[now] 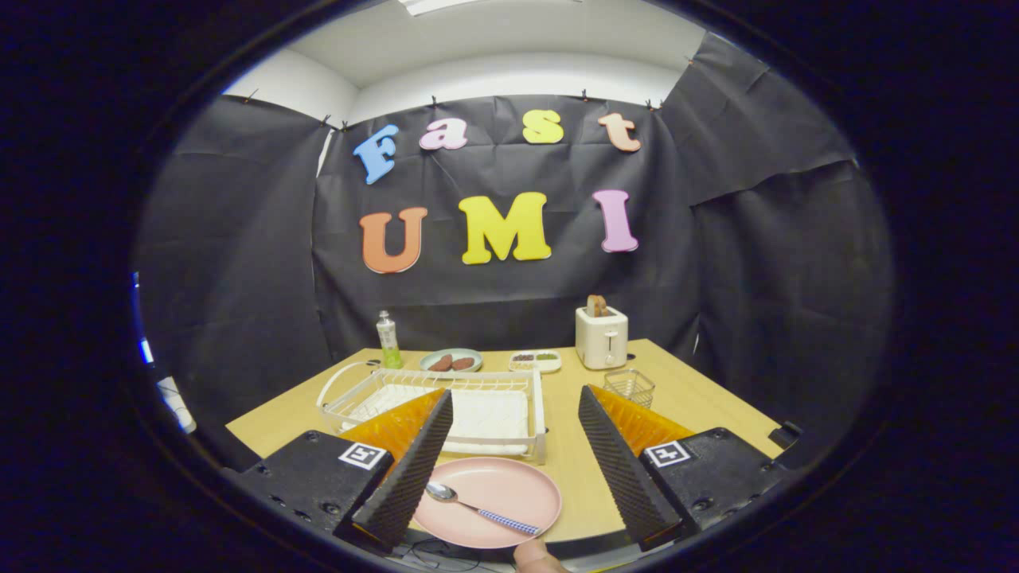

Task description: Take the plate from the dish rack, then take the spoon from the basket and place it into the plate.

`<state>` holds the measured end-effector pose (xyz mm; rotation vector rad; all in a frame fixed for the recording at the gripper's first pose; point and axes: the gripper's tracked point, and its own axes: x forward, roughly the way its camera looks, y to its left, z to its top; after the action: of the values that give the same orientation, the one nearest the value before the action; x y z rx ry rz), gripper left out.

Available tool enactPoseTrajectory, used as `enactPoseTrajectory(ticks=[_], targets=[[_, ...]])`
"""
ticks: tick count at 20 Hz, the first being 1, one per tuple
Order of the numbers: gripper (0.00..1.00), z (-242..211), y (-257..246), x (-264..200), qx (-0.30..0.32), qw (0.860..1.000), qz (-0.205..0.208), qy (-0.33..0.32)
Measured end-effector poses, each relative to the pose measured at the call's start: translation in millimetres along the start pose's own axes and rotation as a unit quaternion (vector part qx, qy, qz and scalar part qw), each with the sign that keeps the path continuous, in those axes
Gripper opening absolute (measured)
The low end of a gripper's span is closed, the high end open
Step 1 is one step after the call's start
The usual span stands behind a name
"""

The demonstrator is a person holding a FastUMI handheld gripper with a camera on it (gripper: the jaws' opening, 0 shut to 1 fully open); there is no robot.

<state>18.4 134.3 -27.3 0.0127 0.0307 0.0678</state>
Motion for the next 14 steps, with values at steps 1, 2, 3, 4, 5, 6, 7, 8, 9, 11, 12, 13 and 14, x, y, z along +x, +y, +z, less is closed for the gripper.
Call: enactPoseTrajectory(ticks=[1,2,3,4,5,6,7,8,9,11,12,13,14], targets=[[1.0,5,-6,-8,-0.003,1.0,-0.01,-0.003],[1.0,9,-9,-16,-0.006,1.0,-0.015,-0.009],[1.0,16,-13,-24,-0.01,1.0,-0.021,-0.013],[1.0,20,-19,-31,-0.014,0.999,-0.028,-0.017],[1.0,24,-24,-38,-0.016,0.999,-0.031,-0.023],[1.0,29,-26,-47,-0.017,0.999,-0.032,-0.028],[1.0,33,-30,-54,-0.016,0.999,-0.033,-0.034],[1.0,35,-35,-58,-0.015,0.999,-0.034,-0.038],[1.0,38,-38,-64,-0.014,0.998,-0.034,-0.041],[1.0,44,-45,-70,-0.012,0.998,-0.032,-0.049],[1.0,45,-49,-73,-0.013,0.998,-0.035,-0.051],[1.0,45,-54,-75,-0.016,0.998,-0.037,-0.051],[1.0,45,-55,-75,-0.018,0.998,-0.038,-0.052]])
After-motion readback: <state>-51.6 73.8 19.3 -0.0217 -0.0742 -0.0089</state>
